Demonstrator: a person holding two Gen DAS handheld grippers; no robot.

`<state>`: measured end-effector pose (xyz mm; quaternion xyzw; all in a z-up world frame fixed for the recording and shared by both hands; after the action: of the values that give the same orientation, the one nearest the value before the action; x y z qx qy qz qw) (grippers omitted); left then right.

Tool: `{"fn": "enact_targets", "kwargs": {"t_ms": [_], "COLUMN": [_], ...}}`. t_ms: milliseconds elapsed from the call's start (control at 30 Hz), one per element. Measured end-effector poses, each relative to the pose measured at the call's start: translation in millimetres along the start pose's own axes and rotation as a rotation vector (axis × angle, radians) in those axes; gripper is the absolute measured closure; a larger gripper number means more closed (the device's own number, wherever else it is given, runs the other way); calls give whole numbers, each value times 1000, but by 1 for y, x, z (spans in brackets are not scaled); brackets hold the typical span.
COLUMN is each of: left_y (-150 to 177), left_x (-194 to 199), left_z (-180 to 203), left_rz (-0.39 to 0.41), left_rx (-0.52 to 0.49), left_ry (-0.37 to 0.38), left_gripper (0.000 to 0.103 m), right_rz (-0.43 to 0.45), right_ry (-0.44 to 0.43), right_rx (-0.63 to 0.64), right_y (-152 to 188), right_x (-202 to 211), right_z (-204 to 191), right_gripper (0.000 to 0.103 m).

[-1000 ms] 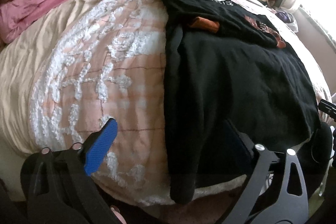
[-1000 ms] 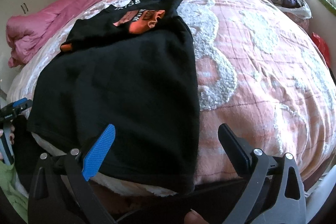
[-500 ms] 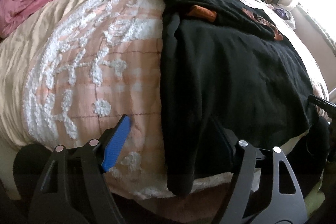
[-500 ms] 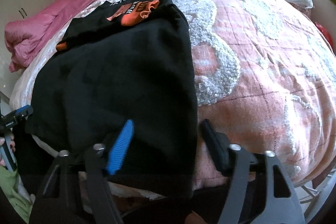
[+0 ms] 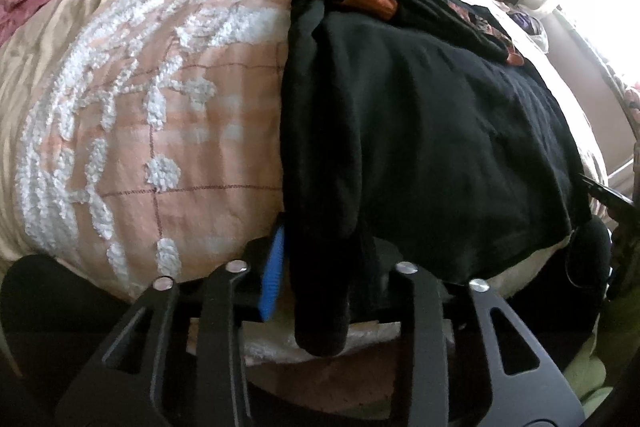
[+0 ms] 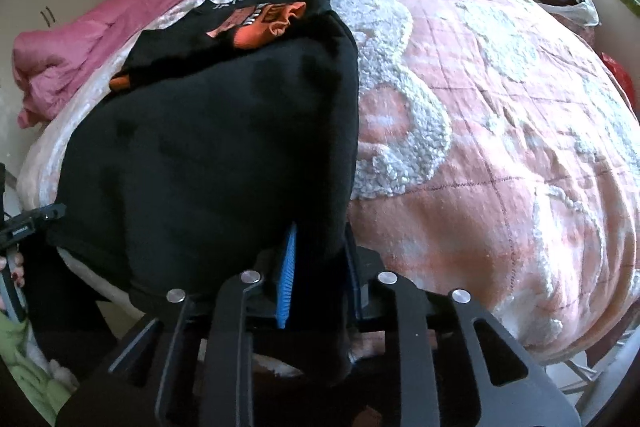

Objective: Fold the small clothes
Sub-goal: 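Grasp the black sweatshirt hem with the left gripper while the right gripper grasps it too, then lift the held hem with both grippers, fold it over toward the collar, release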

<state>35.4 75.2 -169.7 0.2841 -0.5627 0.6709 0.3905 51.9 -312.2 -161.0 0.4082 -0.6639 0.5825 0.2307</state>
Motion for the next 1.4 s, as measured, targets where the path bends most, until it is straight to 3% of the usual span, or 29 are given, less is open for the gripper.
{"fn": "enact_targets", "kwargs": {"t_ms": [100, 167, 300, 600, 900, 1400], "left_y": [1, 1, -3, -43, -92, -176], "left_x": [-2, -3, 2, 48, 63, 54], "left_z": [2, 3, 7, 11, 9, 7], "left_rz": [-1, 2, 24, 161, 252, 340], "left_rx": [-8, -13, -17, -23, 25, 59], "left_ry": [-3, -3, 11, 39, 60, 49], "left_gripper": [72, 73, 100, 101, 101, 101], "right_rz": [4, 15, 47, 174, 281, 342], "right_ry": [0, -18, -50, -150, -198, -212], "right_rx": [5, 10, 7, -65, -105, -177], "right_y": [1, 0, -6, -38, -92, -173], "right_x": [0, 1, 10, 46, 70, 48], "right_z": [-1, -4, -8, -10, -9, -2], "right_gripper": [81, 92, 94, 95, 95, 95]}}
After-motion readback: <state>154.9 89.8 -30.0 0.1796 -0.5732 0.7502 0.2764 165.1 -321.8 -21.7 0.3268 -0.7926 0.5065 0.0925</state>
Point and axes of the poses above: each gripper's, at about its wrist camera, not at the fingertips, and x roughly against the way its jaws point, z to its right, y to its underside, the point moved 10 cm from there along -x, roughly the way its jaws point, and after that the axes turned 5 degrees about z, right-handed, at the moved point
